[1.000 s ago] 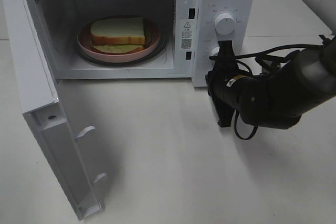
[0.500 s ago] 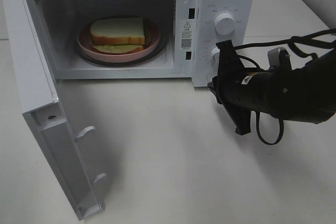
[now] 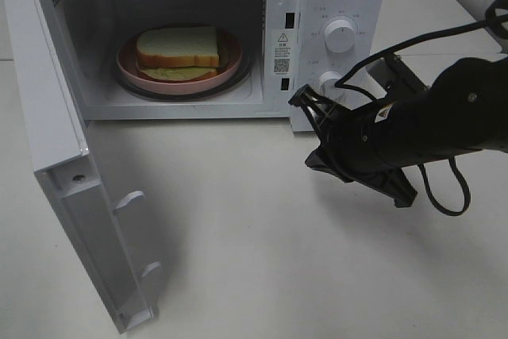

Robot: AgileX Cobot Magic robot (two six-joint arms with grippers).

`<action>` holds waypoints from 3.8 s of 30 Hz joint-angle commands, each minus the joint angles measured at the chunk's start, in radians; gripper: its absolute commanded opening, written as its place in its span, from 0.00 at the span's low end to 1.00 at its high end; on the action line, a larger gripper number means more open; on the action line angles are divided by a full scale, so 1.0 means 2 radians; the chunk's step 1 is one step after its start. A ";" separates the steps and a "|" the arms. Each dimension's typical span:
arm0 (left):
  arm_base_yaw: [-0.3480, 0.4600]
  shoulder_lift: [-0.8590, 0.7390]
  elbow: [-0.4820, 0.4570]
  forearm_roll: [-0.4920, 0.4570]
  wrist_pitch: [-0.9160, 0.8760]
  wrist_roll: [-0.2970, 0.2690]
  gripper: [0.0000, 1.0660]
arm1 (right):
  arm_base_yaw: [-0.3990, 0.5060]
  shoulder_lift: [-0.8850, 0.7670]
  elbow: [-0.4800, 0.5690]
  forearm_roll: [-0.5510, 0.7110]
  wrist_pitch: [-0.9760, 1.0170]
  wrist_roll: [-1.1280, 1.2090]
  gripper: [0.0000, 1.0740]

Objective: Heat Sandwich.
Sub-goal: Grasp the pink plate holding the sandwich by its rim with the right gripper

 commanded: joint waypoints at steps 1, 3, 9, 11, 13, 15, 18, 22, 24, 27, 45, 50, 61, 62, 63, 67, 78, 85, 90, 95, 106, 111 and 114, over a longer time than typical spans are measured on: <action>0.001 -0.004 0.001 -0.001 -0.005 -0.002 0.94 | 0.001 -0.012 -0.023 -0.030 0.062 -0.057 0.00; 0.001 -0.004 0.001 -0.001 -0.005 -0.002 0.94 | 0.001 -0.015 -0.034 -0.040 0.096 -0.080 0.00; 0.001 -0.004 0.001 -0.001 -0.005 -0.002 0.94 | 0.001 -0.016 -0.053 -0.043 0.166 -0.160 0.02; 0.001 -0.004 0.001 -0.001 -0.005 -0.002 0.94 | 0.001 -0.016 -0.059 -0.043 0.197 -0.211 0.03; 0.001 -0.004 0.001 -0.001 -0.005 -0.002 0.94 | 0.001 -0.016 -0.064 -0.043 0.222 -0.249 0.03; 0.001 -0.004 0.001 -0.001 -0.005 -0.002 0.94 | 0.001 -0.016 -0.070 -0.043 0.251 -0.291 0.04; 0.001 -0.004 0.001 -0.001 -0.005 -0.002 0.94 | 0.001 -0.016 -0.081 -0.043 0.295 -0.361 0.05; 0.001 -0.004 0.001 -0.001 -0.005 -0.002 0.94 | 0.001 -0.016 -0.090 -0.043 0.344 -0.455 0.06; 0.001 -0.004 0.001 -0.001 -0.005 -0.002 0.94 | 0.001 -0.016 -0.090 -0.043 0.358 -0.508 0.06; 0.001 -0.004 0.001 -0.001 -0.005 -0.002 0.94 | 0.001 -0.016 -0.090 -0.049 0.382 -0.591 0.07; 0.001 -0.004 0.001 -0.001 -0.005 -0.002 0.94 | 0.001 -0.016 -0.090 -0.122 0.397 -1.005 0.12; 0.001 -0.004 0.001 -0.001 -0.005 -0.002 0.94 | 0.001 -0.016 -0.090 -0.165 0.395 -1.008 0.14; 0.001 -0.004 0.001 -0.001 -0.005 -0.002 0.94 | 0.001 -0.016 -0.090 -0.208 0.345 -0.896 0.72; 0.001 -0.004 0.001 -0.001 -0.005 -0.002 0.94 | 0.001 -0.016 -0.090 -0.208 0.345 -0.896 0.72; 0.001 -0.004 0.001 -0.001 -0.005 -0.002 0.94 | 0.001 -0.016 -0.090 -0.213 0.345 -0.891 0.78; 0.001 -0.004 0.001 -0.001 -0.005 -0.002 0.94 | 0.001 -0.016 -0.090 -0.213 0.343 -0.884 0.89; 0.001 -0.004 0.001 -0.001 -0.005 -0.002 0.94 | 0.028 -0.016 -0.138 -0.284 0.341 -0.846 0.86; 0.001 -0.004 0.001 -0.001 -0.005 -0.002 0.94 | 0.036 -0.012 -0.181 -0.302 0.342 -0.846 0.85; 0.001 -0.004 0.001 -0.001 -0.005 -0.002 0.94 | 0.036 0.002 -0.214 -0.304 0.339 -0.846 0.84; 0.001 -0.004 0.001 -0.001 -0.005 -0.002 0.94 | 0.052 0.025 -0.243 -0.318 0.330 -0.846 0.83; 0.001 -0.004 0.001 -0.001 -0.005 -0.002 0.94 | 0.065 0.099 -0.320 -0.314 0.301 -0.846 0.81; 0.001 -0.004 0.001 -0.001 -0.005 -0.002 0.94 | 0.065 0.125 -0.346 -0.314 0.298 -0.845 0.81; 0.001 -0.004 0.001 -0.001 -0.005 -0.002 0.94 | 0.065 0.141 -0.362 -0.314 0.288 -0.842 0.81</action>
